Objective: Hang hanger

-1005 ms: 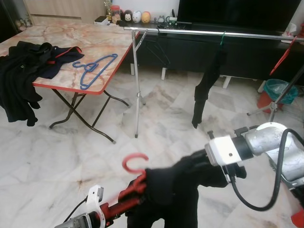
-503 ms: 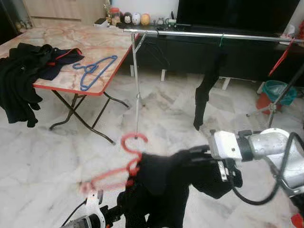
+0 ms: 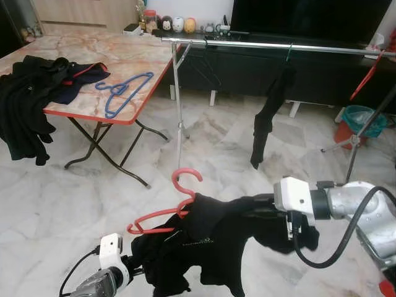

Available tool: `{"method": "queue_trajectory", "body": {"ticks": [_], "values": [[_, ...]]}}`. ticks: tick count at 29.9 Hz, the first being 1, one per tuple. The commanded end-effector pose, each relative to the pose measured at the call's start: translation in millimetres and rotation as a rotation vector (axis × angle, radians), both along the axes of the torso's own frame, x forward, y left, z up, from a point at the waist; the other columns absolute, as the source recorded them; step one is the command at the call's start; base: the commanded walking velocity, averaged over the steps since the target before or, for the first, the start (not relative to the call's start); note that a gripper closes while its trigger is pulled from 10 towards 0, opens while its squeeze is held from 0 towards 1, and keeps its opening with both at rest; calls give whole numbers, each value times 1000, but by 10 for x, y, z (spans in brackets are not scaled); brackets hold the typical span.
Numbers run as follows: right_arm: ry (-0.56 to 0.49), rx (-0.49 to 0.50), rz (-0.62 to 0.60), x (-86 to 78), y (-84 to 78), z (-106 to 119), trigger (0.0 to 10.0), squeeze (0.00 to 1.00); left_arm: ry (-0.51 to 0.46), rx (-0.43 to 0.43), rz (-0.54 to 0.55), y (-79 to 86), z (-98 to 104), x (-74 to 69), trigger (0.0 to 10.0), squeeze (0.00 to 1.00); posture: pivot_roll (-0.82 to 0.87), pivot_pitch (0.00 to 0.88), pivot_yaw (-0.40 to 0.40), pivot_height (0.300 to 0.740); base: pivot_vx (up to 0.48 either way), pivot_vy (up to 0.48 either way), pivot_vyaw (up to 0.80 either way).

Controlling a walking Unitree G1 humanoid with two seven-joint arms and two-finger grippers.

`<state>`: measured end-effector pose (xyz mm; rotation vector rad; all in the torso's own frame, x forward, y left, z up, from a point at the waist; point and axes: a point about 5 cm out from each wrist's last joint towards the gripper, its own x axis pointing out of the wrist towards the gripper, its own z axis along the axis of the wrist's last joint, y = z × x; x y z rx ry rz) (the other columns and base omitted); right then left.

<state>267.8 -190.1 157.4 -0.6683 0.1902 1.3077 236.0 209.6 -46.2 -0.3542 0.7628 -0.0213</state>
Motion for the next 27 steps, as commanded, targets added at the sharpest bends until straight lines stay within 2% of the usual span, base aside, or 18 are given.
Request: {"method": "queue_trajectory", "body": {"ticks": [1,8,9,13,18,24,27], "values": [[-79,17,-33,2,-131,238,10000,0,58,112,52,162,-53,-102,10000,0,-79,21,-31,740,0,0,0],[-11,-73,-7,-95,-202,124,10000,0,45,163,87,193,-36,-80,10000,0,-81,19,-32,740,0,0,0],[34,-103,19,-158,-214,64,10000,0,41,178,91,197,-32,-74,10000,0,-80,19,-34,740,0,0,0],[64,-118,43,-210,-197,9,10000,0,36,184,93,195,-28,-67,10000,0,-78,20,-35,740,0,0,0],[32,-154,21,-167,-191,-49,10000,0,26,185,101,199,-12,-45,10000,0,-78,21,-36,740,0,0,0],[-65,-212,-56,-43,-153,-158,10000,0,-37,162,92,169,73,76,10000,0,-76,21,-37,740,0,0,0],[-68,-216,-67,-37,-133,-195,10000,0,-61,138,92,147,105,122,10000,0,-76,21,-38,740,0,0,0]]}}
